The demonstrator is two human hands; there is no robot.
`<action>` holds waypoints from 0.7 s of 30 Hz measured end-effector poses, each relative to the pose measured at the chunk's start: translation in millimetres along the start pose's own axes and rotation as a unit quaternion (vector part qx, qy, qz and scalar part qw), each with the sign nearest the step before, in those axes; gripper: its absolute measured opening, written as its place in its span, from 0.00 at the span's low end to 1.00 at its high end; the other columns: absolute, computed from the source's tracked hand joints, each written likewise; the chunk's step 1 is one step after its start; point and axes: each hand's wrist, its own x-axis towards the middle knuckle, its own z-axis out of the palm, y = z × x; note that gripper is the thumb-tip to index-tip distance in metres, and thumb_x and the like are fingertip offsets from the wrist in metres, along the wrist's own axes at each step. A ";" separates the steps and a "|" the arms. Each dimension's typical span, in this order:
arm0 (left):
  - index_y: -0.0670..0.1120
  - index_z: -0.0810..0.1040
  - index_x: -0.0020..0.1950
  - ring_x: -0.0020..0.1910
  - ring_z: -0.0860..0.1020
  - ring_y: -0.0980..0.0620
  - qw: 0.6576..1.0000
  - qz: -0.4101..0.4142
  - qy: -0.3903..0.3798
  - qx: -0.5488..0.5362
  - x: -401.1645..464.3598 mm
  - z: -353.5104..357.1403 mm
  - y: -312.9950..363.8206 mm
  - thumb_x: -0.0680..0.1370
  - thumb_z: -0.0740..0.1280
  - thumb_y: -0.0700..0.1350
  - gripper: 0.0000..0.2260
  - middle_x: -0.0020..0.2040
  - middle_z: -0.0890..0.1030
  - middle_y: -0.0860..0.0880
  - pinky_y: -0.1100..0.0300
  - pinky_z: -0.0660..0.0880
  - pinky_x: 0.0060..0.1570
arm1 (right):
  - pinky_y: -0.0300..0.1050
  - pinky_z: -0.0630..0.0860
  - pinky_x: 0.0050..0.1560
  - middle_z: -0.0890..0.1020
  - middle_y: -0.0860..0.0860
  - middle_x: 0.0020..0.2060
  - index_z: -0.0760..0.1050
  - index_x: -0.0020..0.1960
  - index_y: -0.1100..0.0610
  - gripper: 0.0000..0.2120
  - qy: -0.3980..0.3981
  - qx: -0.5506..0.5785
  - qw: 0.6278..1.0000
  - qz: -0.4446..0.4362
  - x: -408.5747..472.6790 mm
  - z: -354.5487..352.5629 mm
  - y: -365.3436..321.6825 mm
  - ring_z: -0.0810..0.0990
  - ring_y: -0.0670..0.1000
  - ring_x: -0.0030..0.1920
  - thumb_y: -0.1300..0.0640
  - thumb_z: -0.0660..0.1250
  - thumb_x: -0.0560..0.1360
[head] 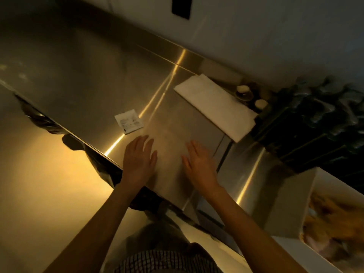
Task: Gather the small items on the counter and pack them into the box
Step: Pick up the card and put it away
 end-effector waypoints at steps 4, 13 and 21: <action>0.40 0.75 0.63 0.61 0.73 0.38 1.000 -0.002 -0.016 0.004 28.3 1.4 -47.5 0.79 0.56 0.50 0.20 0.63 0.76 0.38 0.43 0.70 0.60 | 0.52 0.61 0.70 0.71 0.60 0.68 0.69 0.70 0.60 0.28 -0.034 0.016 0.999 0.022 46.8 34.0 -25.0 0.67 0.59 0.69 0.44 0.48 0.78; 0.39 0.73 0.65 0.65 0.71 0.38 0.999 -0.035 -0.021 -0.017 71.1 6.2 -119.2 0.79 0.55 0.49 0.21 0.66 0.74 0.38 0.44 0.67 0.64 | 0.50 0.60 0.70 0.71 0.61 0.68 0.69 0.69 0.62 0.26 -0.074 0.002 0.997 0.001 122.6 78.8 -66.2 0.66 0.59 0.70 0.47 0.51 0.79; 0.40 0.74 0.65 0.65 0.70 0.38 0.997 -0.080 0.000 -0.018 82.8 -0.8 -147.7 0.79 0.56 0.51 0.21 0.66 0.74 0.38 0.43 0.67 0.64 | 0.49 0.52 0.73 0.60 0.59 0.74 0.58 0.75 0.59 0.32 -0.123 0.002 0.992 -0.010 171.1 124.0 -90.0 0.56 0.57 0.75 0.41 0.58 0.78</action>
